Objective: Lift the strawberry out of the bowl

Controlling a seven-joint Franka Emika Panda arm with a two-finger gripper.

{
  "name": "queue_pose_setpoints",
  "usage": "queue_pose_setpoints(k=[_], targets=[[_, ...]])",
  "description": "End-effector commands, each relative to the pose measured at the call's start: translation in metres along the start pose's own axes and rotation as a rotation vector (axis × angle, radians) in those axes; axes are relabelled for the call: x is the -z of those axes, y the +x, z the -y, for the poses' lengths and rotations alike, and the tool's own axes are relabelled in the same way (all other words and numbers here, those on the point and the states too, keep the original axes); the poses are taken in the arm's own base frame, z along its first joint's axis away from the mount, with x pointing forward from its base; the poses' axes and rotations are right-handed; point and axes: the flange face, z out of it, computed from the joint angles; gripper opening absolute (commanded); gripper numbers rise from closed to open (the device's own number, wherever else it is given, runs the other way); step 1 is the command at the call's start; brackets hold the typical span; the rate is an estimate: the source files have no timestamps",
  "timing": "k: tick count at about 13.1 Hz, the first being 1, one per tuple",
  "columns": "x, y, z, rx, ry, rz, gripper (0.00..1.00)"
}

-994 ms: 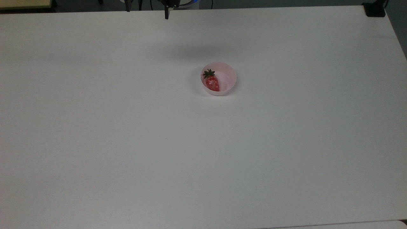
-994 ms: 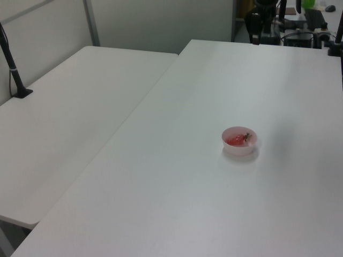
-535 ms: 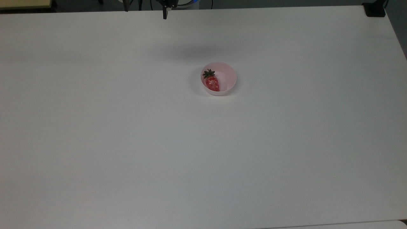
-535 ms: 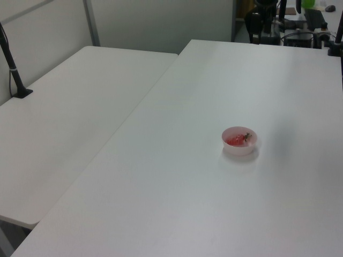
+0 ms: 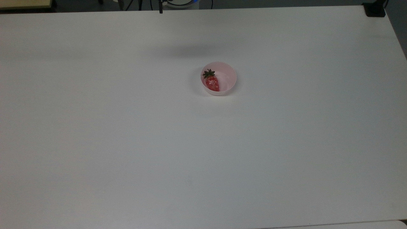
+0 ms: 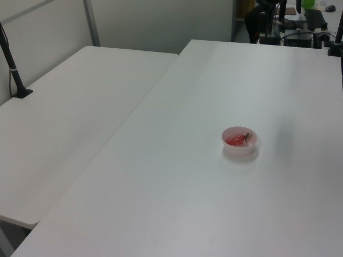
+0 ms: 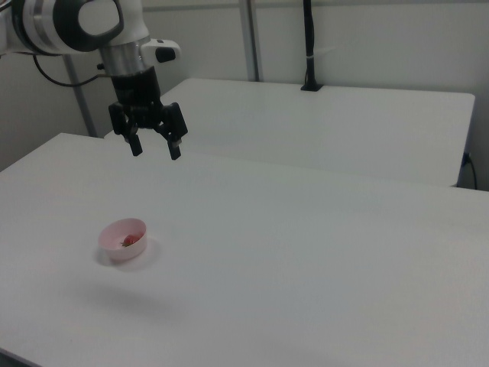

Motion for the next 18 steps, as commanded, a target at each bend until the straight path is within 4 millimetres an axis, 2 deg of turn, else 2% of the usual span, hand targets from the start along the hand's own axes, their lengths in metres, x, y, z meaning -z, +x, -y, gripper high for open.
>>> queue_pose_setpoints(k=[1, 3, 4, 5, 9, 10, 11, 13, 14, 18], targets=[[-0.008, -0.003, 0.010, 0.241, 0.026, 0.061, 1.00], [-0.021, -0.002, 0.026, 0.204, 0.024, 0.094, 1.00], [-0.025, 0.001, 0.044, 0.188, 0.019, 0.098, 1.00], [-0.031, 0.002, 0.053, 0.154, 0.016, 0.107, 1.00], [-0.085, 0.006, 0.106, 0.111, 0.002, 0.105, 1.00], [-0.102, 0.006, 0.121, 0.081, -0.002, 0.101, 1.00], [-0.127, 0.007, 0.146, 0.005, -0.005, 0.072, 1.00], [-0.163, 0.018, 0.163, -0.116, 0.003, 0.046, 1.00], [-0.179, 0.022, 0.177, -0.132, 0.001, 0.061, 1.00], [-0.220, 0.034, 0.201, -0.158, -0.005, 0.067, 1.00]])
